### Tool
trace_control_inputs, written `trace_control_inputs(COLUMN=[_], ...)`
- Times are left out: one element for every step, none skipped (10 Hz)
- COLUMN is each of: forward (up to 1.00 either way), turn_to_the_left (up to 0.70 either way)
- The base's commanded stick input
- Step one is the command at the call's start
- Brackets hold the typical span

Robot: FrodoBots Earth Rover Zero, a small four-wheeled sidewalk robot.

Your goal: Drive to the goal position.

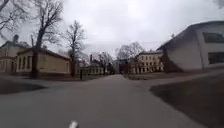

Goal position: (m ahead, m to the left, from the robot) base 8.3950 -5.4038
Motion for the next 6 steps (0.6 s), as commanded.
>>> trace_control_inputs(forward=[1.00,1.00,1.00,1.00,1.00,1.00], turn_to_the_left=[0.01,0.01,0.01,0.01,0.01,0.01])
